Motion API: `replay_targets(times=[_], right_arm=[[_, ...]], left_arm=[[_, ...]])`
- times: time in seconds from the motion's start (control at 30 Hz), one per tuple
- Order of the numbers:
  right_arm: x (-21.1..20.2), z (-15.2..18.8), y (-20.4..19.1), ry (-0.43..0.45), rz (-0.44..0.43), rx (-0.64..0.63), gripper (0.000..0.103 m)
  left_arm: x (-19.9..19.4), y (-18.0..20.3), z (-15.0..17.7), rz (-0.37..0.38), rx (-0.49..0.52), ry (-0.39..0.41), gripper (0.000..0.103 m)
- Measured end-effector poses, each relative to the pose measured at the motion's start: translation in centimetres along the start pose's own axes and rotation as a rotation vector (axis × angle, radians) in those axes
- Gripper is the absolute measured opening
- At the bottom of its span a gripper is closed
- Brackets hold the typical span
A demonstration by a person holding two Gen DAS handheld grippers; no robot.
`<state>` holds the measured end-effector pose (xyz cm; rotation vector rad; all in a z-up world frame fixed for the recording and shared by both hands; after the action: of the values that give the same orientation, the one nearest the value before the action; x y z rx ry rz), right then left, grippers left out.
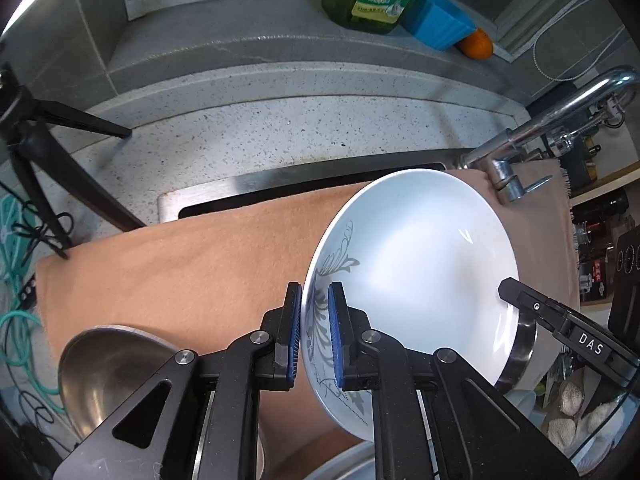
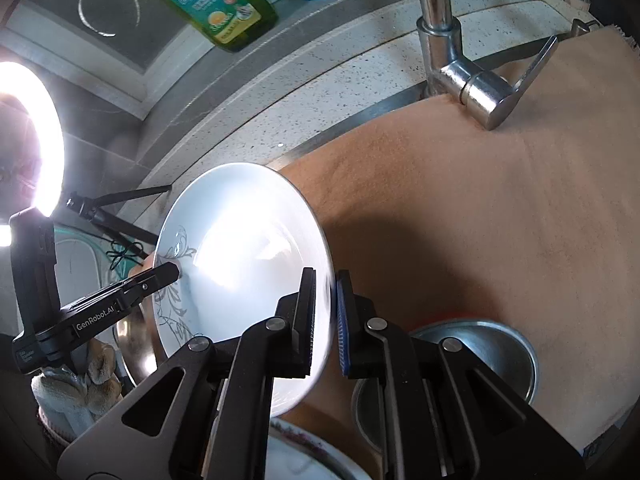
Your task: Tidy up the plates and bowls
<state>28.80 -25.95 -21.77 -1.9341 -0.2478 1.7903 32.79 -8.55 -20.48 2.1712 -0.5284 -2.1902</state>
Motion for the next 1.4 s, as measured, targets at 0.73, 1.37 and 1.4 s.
replay_targets(times=[0.73, 1.37, 1.4], right_arm=[[-4.9, 10.1, -1.6, 0.021, -0.052, -0.098, 0.01], [-2.2, 19.1, -0.4, -0.06, -0.05, -0.113, 0.01], [-1.8, 19.5, -0.2, -0.068, -0.049, -0.111, 0.01]], left_arm=[[-3.9, 2.2, 11.2, 0.018, -0.028, 0.073, 0.011], [-1.0, 1.3, 18.8, 0.021, -0.049, 0.021, 0.011], [-0.8, 1.3, 19.0, 0.021, -0.049, 0.018, 0.011]])
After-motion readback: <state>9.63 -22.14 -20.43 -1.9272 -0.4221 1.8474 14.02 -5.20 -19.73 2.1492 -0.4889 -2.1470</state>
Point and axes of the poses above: each gripper's, at about its wrist camera, not at the fingertips, and x roughly the way its jaws point, y to its right, z to its underside, the point moved 10 cm from there along x, roughly the way its jaws point, and after that the axes turned 13 degrees about -y, right-handed, at the moved point
